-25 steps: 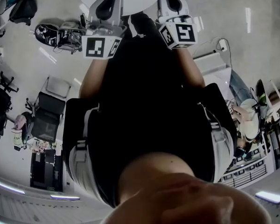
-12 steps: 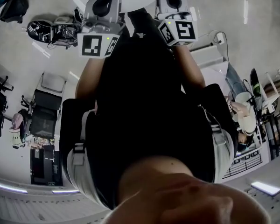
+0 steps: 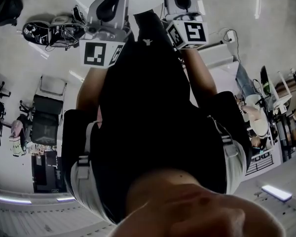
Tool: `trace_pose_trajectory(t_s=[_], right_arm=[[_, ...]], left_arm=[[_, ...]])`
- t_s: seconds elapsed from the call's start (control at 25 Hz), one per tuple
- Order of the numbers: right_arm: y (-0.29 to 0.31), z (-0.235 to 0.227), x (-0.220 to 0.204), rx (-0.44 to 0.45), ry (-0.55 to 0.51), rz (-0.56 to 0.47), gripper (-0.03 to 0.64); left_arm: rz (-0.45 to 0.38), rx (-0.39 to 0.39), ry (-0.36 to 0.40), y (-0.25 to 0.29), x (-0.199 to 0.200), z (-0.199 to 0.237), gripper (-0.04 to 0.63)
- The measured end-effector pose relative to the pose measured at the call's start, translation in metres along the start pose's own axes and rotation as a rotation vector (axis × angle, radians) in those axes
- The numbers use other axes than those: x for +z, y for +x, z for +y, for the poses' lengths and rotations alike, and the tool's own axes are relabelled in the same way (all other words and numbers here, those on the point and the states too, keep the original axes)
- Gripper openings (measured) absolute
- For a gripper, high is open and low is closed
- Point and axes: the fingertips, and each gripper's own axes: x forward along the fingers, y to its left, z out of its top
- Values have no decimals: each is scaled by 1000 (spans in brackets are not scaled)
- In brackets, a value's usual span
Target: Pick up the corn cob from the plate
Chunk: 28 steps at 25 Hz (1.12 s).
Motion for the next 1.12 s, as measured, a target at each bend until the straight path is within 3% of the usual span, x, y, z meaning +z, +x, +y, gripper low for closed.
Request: trace_pose_trajectory(t_s=[0.88, 1.12], right_arm=[[47, -40, -72, -35, 16, 239, 101], [64, -46, -87, -33, 39, 288, 159]], left_arm=[[43, -34, -86, 40, -24, 8, 5], [50, -38, -102, 51, -27, 15, 5]])
